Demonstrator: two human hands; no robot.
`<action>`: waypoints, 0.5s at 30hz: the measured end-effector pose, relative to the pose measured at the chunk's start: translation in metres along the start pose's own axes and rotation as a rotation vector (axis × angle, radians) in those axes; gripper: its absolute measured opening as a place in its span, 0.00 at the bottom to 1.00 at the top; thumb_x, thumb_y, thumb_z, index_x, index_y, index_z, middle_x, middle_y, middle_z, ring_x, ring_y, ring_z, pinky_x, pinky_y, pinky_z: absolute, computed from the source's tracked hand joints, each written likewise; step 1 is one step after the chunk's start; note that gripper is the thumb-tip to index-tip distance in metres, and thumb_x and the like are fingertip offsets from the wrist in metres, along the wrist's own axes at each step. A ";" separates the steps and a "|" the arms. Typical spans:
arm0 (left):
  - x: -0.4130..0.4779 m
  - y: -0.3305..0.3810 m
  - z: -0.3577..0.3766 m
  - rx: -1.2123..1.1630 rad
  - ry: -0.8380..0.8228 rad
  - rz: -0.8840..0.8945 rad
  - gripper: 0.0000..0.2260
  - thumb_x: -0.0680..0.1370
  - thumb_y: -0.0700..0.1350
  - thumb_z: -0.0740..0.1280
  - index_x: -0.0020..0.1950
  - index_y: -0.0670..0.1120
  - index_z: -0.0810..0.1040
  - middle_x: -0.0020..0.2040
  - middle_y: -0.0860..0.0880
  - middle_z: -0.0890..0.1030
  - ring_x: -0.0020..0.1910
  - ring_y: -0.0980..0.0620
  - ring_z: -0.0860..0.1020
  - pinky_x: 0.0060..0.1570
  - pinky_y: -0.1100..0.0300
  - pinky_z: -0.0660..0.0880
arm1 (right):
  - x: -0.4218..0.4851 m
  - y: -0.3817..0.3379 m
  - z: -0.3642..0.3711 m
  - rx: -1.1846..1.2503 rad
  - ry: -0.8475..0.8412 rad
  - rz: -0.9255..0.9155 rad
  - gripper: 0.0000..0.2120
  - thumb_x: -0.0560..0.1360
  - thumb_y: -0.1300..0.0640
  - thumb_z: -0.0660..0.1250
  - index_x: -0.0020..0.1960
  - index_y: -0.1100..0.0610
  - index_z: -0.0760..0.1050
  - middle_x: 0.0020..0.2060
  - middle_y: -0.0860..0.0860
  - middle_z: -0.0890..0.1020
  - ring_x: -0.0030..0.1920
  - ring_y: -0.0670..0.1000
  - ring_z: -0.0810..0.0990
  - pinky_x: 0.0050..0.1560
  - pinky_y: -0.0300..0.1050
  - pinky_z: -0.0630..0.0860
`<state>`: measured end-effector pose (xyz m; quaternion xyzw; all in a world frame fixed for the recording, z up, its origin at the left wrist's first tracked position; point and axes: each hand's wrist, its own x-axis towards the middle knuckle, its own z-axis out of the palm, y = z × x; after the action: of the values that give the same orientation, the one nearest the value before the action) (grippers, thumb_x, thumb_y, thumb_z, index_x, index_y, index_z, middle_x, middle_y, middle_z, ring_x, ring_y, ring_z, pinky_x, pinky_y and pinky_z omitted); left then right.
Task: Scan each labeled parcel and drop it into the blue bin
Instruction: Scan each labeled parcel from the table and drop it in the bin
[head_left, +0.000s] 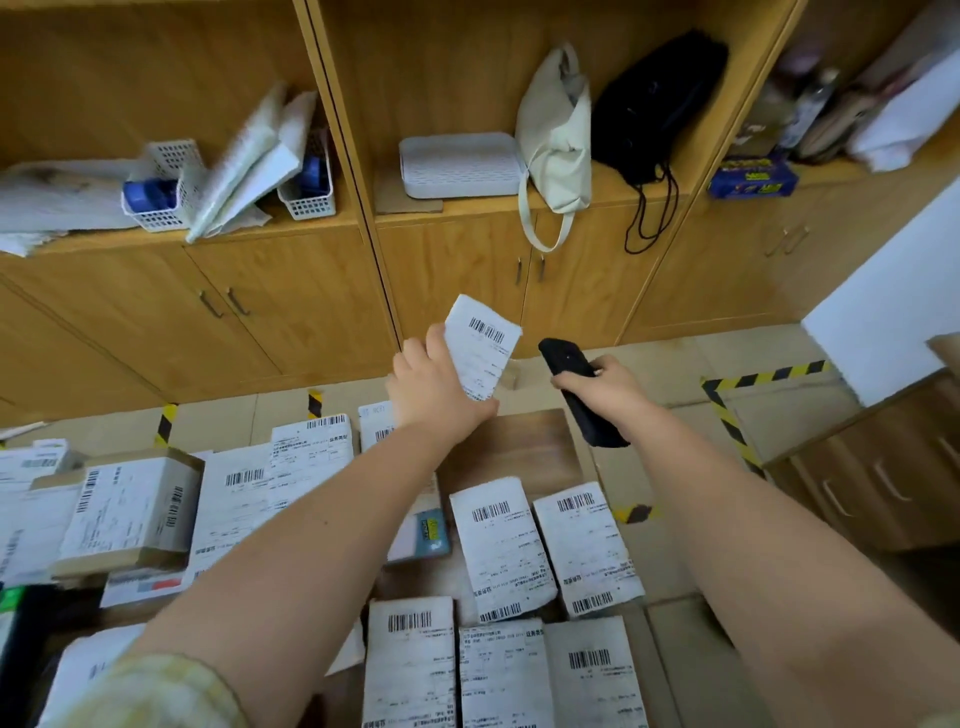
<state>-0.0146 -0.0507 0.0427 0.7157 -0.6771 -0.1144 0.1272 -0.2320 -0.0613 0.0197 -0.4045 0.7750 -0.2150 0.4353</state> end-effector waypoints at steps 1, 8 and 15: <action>-0.003 -0.006 -0.010 0.026 0.007 0.015 0.50 0.63 0.63 0.77 0.76 0.49 0.55 0.64 0.45 0.67 0.62 0.43 0.68 0.59 0.50 0.68 | -0.011 -0.005 -0.001 0.003 -0.025 -0.009 0.26 0.71 0.44 0.74 0.62 0.52 0.69 0.46 0.49 0.77 0.45 0.52 0.78 0.41 0.46 0.71; -0.033 -0.067 -0.083 -0.008 0.087 0.177 0.50 0.65 0.58 0.78 0.79 0.48 0.53 0.70 0.46 0.64 0.67 0.43 0.64 0.66 0.49 0.65 | -0.109 -0.045 0.013 -0.020 -0.097 -0.075 0.28 0.74 0.44 0.69 0.70 0.54 0.66 0.48 0.51 0.77 0.45 0.52 0.77 0.38 0.45 0.71; -0.086 -0.156 -0.152 0.107 0.127 0.313 0.48 0.65 0.57 0.79 0.77 0.46 0.58 0.69 0.44 0.63 0.69 0.45 0.62 0.71 0.52 0.62 | -0.220 -0.067 0.067 -0.398 0.012 -0.401 0.24 0.69 0.44 0.75 0.56 0.49 0.66 0.48 0.48 0.76 0.46 0.50 0.77 0.44 0.48 0.76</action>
<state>0.1780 0.0471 0.1325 0.6131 -0.7760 -0.0114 0.1475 -0.0808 0.0800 0.1400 -0.6261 0.7090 -0.1429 0.2913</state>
